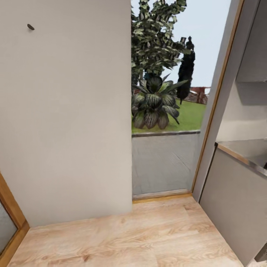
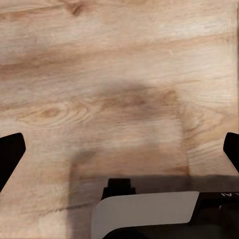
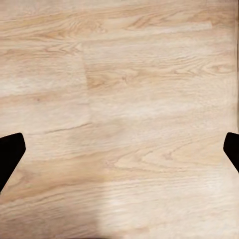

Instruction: Pick up the poster from the kitchen countertop and hang it on one of the wall nails in the kitchen.

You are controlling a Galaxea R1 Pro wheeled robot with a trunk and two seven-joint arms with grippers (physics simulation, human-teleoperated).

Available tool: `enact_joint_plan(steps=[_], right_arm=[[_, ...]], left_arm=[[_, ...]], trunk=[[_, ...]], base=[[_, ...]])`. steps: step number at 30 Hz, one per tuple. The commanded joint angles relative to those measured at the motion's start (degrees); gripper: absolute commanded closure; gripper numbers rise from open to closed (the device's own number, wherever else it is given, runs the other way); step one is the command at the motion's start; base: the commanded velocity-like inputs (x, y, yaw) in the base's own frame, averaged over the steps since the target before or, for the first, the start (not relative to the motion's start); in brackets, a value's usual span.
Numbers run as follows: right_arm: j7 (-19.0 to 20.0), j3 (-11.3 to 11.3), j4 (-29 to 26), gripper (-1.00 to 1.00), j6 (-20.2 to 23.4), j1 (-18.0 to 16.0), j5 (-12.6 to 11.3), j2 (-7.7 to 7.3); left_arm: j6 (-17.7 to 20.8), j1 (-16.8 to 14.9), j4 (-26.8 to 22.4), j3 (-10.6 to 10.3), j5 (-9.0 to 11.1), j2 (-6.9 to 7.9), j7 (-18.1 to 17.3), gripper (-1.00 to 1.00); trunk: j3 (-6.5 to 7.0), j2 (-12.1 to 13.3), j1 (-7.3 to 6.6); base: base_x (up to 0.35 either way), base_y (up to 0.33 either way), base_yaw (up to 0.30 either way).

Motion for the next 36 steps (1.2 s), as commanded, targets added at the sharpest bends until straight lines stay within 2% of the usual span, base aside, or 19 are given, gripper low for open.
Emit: enact_joint_plan(steps=[1,9,20,36], right_arm=[[0.0,0.0,0.0,-1.0,-0.2,0.0,0.0,0.0],[-0.1,0.0,0.0,-1.0,-0.2,0.0,0.0,0.0],[-0.1,0.0,0.0,-1.0,-0.2,0.0,0.0,0.0],[-0.1,-0.1,0.0,-1.0,-0.2,0.0,0.0,0.0]], left_arm=[[-0.1,0.0,-0.1,0.0,0.0,0.0,0.0,-1.0],[-0.1,0.0,0.0,0.0,0.0,0.0,0.0,-1.0],[-0.1,0.0,0.0,0.1,0.0,0.0,0.0,-1.0],[-0.1,0.0,0.0,0.1,0.0,0.04,0.1,-1.0]], trunk=[[-0.05,0.0,0.04],[-0.05,0.0,0.04],[-0.05,0.0,0.04],[-0.05,0.0,0.04]], base=[[0.34,0.092,-0.195],[0.339,0.091,-0.154],[0.331,0.065,-0.283],[0.047,0.004,-0.292]])
